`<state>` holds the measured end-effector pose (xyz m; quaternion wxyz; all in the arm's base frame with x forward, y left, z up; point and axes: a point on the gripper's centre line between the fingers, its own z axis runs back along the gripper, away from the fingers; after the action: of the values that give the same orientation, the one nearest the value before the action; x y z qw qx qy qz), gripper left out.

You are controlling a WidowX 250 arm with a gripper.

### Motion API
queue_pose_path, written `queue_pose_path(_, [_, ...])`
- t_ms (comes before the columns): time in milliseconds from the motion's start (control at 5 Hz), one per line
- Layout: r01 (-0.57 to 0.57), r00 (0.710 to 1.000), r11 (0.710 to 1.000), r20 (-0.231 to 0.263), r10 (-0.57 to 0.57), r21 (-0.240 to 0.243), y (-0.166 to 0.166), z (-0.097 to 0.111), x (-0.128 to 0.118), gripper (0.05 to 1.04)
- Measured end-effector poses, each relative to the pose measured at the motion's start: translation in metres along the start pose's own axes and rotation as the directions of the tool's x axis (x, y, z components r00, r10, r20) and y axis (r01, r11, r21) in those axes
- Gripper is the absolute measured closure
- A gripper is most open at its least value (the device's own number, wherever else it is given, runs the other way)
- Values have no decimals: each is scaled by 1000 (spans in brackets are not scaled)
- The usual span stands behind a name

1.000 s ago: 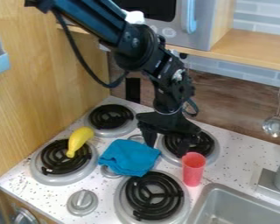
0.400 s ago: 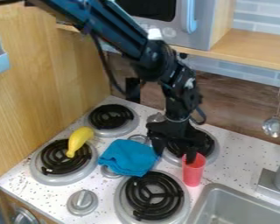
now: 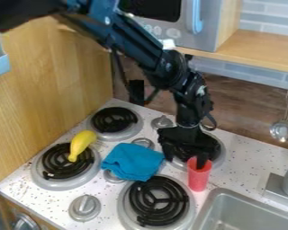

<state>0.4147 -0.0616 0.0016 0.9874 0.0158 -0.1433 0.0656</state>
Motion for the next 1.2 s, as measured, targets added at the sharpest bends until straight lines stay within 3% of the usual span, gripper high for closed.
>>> queue_pose_path(200, [-3, 1000, 1000, -1, 3, 6, -1, -8, 4, 137])
queue_pose_path(600, [-90, 996, 996, 12, 90, 20, 2, -13, 5, 736])
queue_pose_path(800, [-147, 989, 989, 18, 147, -7, 0, -19, -2, 912])
queue_pose_path(1000, [-174, 983, 984, 54, 175, -34, 1, -3, -5, 986])
queue_pose_path(1200, [-178, 977, 982, 108, 184, -58, 4, 30, 1, 991])
